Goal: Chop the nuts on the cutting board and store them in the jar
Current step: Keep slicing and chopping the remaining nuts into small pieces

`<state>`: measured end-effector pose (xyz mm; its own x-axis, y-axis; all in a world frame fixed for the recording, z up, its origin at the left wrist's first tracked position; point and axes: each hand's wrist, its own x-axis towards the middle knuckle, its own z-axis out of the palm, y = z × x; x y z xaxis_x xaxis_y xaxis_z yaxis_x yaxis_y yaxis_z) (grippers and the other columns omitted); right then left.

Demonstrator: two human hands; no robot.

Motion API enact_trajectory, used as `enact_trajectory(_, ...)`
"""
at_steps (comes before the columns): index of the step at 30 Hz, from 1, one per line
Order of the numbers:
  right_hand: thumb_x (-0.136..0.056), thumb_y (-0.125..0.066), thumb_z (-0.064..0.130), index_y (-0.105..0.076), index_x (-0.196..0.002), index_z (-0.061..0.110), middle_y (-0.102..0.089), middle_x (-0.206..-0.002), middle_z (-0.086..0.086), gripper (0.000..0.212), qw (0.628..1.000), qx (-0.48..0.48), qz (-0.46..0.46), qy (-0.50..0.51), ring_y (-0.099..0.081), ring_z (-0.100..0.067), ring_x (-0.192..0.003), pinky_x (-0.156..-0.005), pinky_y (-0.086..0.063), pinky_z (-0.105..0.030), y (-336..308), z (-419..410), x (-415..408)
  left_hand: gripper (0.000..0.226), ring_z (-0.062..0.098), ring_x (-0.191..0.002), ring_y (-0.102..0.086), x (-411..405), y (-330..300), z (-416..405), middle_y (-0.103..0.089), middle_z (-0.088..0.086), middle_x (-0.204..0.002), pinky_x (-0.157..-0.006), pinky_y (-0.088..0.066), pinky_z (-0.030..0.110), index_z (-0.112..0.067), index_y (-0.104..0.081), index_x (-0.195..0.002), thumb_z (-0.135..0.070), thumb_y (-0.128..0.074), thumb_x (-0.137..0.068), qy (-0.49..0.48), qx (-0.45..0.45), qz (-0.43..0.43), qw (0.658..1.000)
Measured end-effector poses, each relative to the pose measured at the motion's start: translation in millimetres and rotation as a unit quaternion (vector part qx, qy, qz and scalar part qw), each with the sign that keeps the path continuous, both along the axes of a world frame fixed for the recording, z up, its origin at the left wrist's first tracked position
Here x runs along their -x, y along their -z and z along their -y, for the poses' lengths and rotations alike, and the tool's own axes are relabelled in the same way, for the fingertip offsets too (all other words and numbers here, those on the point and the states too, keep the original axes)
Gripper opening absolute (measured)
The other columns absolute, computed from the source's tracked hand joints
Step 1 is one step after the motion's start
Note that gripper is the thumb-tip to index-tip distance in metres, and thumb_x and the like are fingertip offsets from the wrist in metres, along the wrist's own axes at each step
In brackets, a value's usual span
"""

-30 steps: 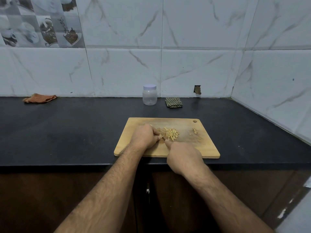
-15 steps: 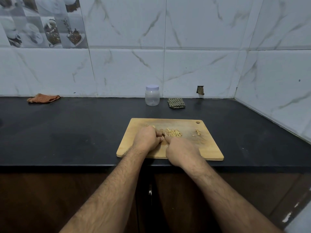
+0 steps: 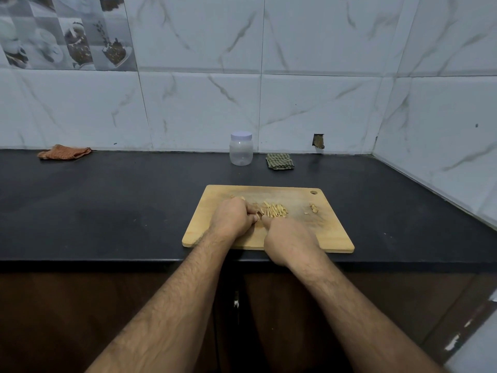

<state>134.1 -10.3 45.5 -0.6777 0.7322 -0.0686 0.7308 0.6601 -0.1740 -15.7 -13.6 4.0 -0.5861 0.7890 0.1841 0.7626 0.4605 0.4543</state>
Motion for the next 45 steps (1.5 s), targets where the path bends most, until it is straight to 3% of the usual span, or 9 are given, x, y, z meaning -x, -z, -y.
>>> enact_trajectory(3, -0.092, -0.049, 0.006, -0.03, -0.153, 0.038, -0.056, -0.135, -0.006, 0.071, 1.0, 0.009, 0.003, -0.002, -0.055, -0.026, -0.119, -0.091, -0.048, -0.035, 2, 3, -9, 0.024, 0.015, -0.115, -0.06, 0, 0, 1, -0.07, -0.004, -0.12, -0.097, -0.047, 0.028, -0.025, -0.073, -0.115, -0.03, -0.066, -0.093, -0.003, -0.005, -0.001, 1.0)
enact_trajectory(9, -0.093, -0.049, 0.005, -0.026, -0.154, 0.037, -0.052, -0.141, -0.004, 0.073, 1.0, 0.006, 0.002, 0.003, -0.05, -0.025, -0.125, -0.093, -0.047, -0.037, 4, 6, -16, 0.026, 0.014, -0.115, -0.059, -3, -1, 4, -0.069, -0.005, -0.123, -0.097, -0.047, 0.029, -0.027, -0.072, -0.118, -0.031, -0.066, -0.092, -0.005, -0.013, -0.007, 1.0)
enact_trajectory(22, -0.094, -0.042, 0.01, -0.033, -0.152, 0.037, -0.055, -0.14, -0.005, 0.065, 0.999, 0.02, -0.037, 0.007, -0.054, -0.025, -0.122, -0.095, -0.049, -0.037, -4, -3, 1, 0.022, 0.013, -0.106, -0.062, -3, 0, 6, -0.072, -0.006, -0.114, -0.093, -0.048, 0.029, -0.025, -0.075, -0.112, -0.031, -0.067, -0.091, -0.001, -0.025, 0.001, 1.0)
enact_trajectory(36, -0.096, -0.043, 0.007, -0.031, -0.151, 0.04, -0.056, -0.135, -0.005, 0.065, 1.0, -0.015, 0.014, -0.009, -0.056, -0.024, -0.119, -0.082, -0.047, -0.034, -3, -3, 10, 0.019, 0.012, -0.1, -0.064, 2, 4, 1, -0.074, -0.007, -0.105, -0.089, -0.053, 0.031, -0.027, -0.077, -0.106, -0.034, -0.069, -0.09, -0.005, -0.018, 0.021, 1.0)
enact_trajectory(45, -0.093, -0.049, 0.007, -0.025, -0.154, 0.036, -0.058, -0.131, -0.007, 0.072, 1.0, -0.012, 0.017, -0.01, -0.056, -0.026, -0.116, -0.081, -0.047, -0.036, 7, 3, -9, 0.021, 0.014, -0.11, -0.061, -1, 1, 3, -0.072, -0.004, -0.115, -0.091, -0.048, 0.027, -0.024, -0.075, -0.11, -0.03, -0.068, -0.091, -0.013, -0.021, 0.015, 1.0)
